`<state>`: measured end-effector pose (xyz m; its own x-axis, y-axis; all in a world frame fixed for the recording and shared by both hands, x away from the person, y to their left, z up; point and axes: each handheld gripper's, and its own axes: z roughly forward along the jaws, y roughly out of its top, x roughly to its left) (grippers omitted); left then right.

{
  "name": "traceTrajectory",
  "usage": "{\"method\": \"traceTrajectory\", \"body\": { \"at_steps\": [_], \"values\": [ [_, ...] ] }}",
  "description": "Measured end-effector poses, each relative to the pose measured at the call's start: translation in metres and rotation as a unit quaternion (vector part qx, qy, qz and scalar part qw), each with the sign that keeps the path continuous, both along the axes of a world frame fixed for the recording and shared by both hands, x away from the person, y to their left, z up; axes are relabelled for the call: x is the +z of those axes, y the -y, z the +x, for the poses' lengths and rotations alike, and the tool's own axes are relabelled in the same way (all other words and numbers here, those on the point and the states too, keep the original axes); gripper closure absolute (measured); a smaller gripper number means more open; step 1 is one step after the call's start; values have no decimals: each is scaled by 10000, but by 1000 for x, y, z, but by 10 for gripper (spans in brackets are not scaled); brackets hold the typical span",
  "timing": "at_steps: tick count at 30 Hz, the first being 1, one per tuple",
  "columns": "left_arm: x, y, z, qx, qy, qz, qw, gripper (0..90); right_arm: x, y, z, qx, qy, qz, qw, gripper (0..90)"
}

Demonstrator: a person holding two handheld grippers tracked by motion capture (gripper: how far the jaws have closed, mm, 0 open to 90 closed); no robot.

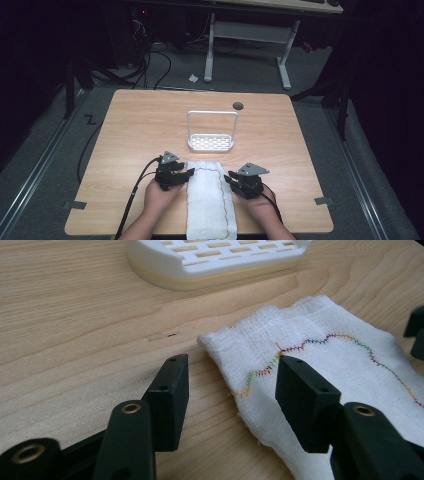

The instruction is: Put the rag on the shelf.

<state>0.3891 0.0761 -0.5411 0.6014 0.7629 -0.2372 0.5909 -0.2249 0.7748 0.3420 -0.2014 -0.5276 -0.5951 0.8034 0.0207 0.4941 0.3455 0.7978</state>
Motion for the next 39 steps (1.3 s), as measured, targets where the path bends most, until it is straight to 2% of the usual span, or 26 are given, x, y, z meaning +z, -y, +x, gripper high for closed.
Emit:
{"method": "traceTrajectory", "body": {
  "at_steps": [2, 3, 4, 5, 6, 7, 8, 9, 12, 15, 16, 18, 21, 22, 23, 25, 26, 28, 29, 30, 32, 33, 35, 36, 37, 39],
  "values": [
    [0, 2, 0, -9, -14, -45, 10000, 509, -5, -7, 15, -108, -188, 79, 9997, 599],
    [-1, 3, -1, -5, -30, -69, 10000, 509, -5, -7, 15, -108, -188, 79, 9997, 599],
    [-1, 3, -1, -31, -55, -101, 9999, 549, -11, -11, 25, -138, -406, 11, 9991, 563],
    [-1, 4, -1, -49, -74, -115, 9999, 549, -11, -11, 25, -138, -406, 11, 9991, 563],
    [-1, 5, -2, -62, -88, -102, 9999, 596, -11, -12, 29, -192, -472, 140, 9986, 577],
    [-1, 5, -2, -62, -88, -102, 9999, 632, -11, -12, 29, -192, -472, 140, 9986, 577],
    [-1, 7, -4, -129, -120, -108, 9998, 663, -11, -14, 29, -141, -452, 135, 9988, 624],
    [-1, 7, -4, -129, -120, -108, 9998, 691, -11, -14, 29, -141, -452, 135, 9988, 624],
    [-2, 9, -6, -165, -191, -141, 9996, 756, -11, -16, 27, -100, -470, 135, 9988, 702],
    [-2, 11, -7, -163, -173, -91, 9997, 802, -11, -17, 26, -71, -474, 133, 9988, 749],
    [-2, 12, -8, -169, -140, -52, 9997, 813, -11, -18, 26, -35, -505, 161, 9986, 802],
    [-1, 13, -9, -142, -121, -47, 9998, 838, -11, -20, 25, -9, -462, 138, 9988, 813],
    [0, 13, -12, -84, -14, -76, 9999, 850, -11, -23, 21, -1, -215, -85, 9997, 824],
    [0, 12, -14, -86, 91, -49, 9999, 851, -10, -24, 18, -13, -127, -113, 9999, 824],
    [0, 12, -14, -86, 91, -49, 9999, 850, -10, -24, 18, -13, -127, -113, 9999, 824],
    [3, 12, -20, -65, 196, -127, 9997, 850, -6, -24, 12, -57, 73, -78, 9999, 824],
    [6, 12, -23, -59, 258, -165, 9995, 851, -2, -24, 4, -72, 266, -87, 9996, 824],
    [12, 13, -31, -45, 430, -213, 9988, 851, 1, -25, -5, -70, 503, -225, 9985, 823],
    [18, 14, -39, -38, 669, -234, 9975, 851, 3, -25, -11, -75, 631, -292, 9976, 822],
    [18, 14, -39, -38, 669, -234, 9975, 852, 3, -25, -11, -75, 631, -292, 9976, 822],
    [24, 16, -47, 15, 962, -216, 9951, 853, 7, -26, -20, -72, 864, -364, 9956, 822],
    [28, 16, -50, 46, 1092, -221, 9938, 852, 14, -26, -26, -81, 1052, -326, 9939, 822],
    [37, 16, -55, 73, 1315, -263, 9909, 853, 18, -26, -28, -102, 1149, -280, 9929, 822],
    [42, 16, -57, 100, 1408, -292, 9896, 853, 26, -26, -30, -107, 1307, -221, 9911, 822],
    [47, 16, -58, 114, 1476, -334, 9884, 853, 26, -26, -30, -107, 1307, -221, 9911, 822],
    [56, 15, -58, 147, 1548, -403, 9870, 853, 37, -26, -31, -103, 1465, -124, 9891, 822]
  ]
}}
